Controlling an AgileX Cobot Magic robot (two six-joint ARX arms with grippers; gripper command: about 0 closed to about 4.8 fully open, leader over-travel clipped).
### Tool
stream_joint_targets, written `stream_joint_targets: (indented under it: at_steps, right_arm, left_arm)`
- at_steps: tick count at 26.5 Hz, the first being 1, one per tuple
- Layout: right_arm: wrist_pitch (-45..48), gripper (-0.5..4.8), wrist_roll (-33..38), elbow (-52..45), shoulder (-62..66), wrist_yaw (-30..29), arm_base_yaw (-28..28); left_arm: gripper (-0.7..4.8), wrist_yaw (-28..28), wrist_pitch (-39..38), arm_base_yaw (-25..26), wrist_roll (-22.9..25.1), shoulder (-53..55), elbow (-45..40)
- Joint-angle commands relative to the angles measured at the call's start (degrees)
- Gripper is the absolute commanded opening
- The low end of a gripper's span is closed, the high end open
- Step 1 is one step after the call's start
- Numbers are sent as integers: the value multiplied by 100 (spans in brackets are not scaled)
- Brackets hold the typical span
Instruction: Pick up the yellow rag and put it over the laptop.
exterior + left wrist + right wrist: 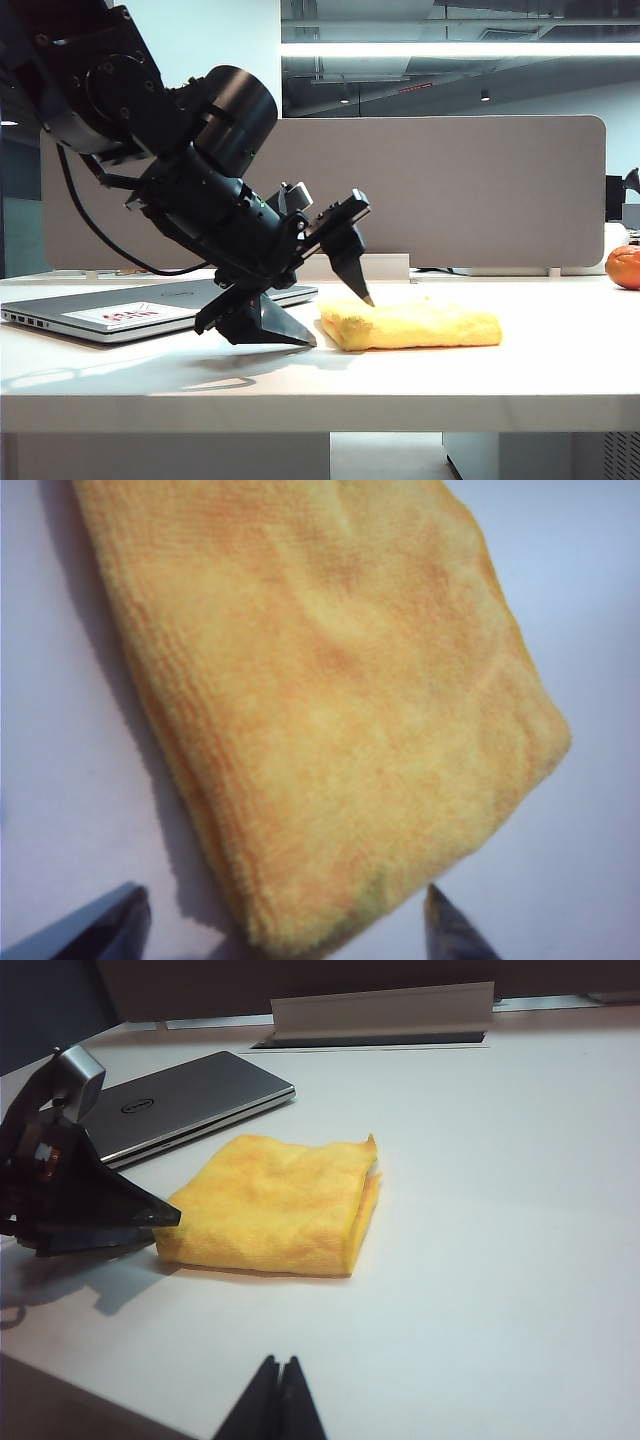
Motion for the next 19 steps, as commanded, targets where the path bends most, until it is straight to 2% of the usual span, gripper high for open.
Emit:
stream_joint_targets:
  at_steps: [1,7,9,10,11,12,18,19]
  right_arm:
    - [68,-6,4,-22,-7,-7,-2]
    - [68,-6,4,-22,-7,-7,-2]
    - [68,-6,4,-22,-7,-4,-2]
    - [68,-6,4,-22,-7,-7,-2]
    - [68,-6,4,-22,-7,-7,-2]
    - [68,-6,4,-22,-7,-7,-2]
    - [68,-6,4,-22,-7,-7,-2]
    - [68,-6,4,-22,-7,-4,-2]
  left_arm:
    - [339,4,90,-70,-15,85,4]
    - [335,15,160,-79,-17,374,260]
    - [310,28,116,-94,-15,498,383]
    - [247,7,181,-116,-13,531,393]
    - [218,9,212,-116,-13,538,396]
    - [157,7,208,-116,-4,544,420]
    - [-3,33,522,-116,28,542,446]
    - [-6,35,614,-116,28,538,448]
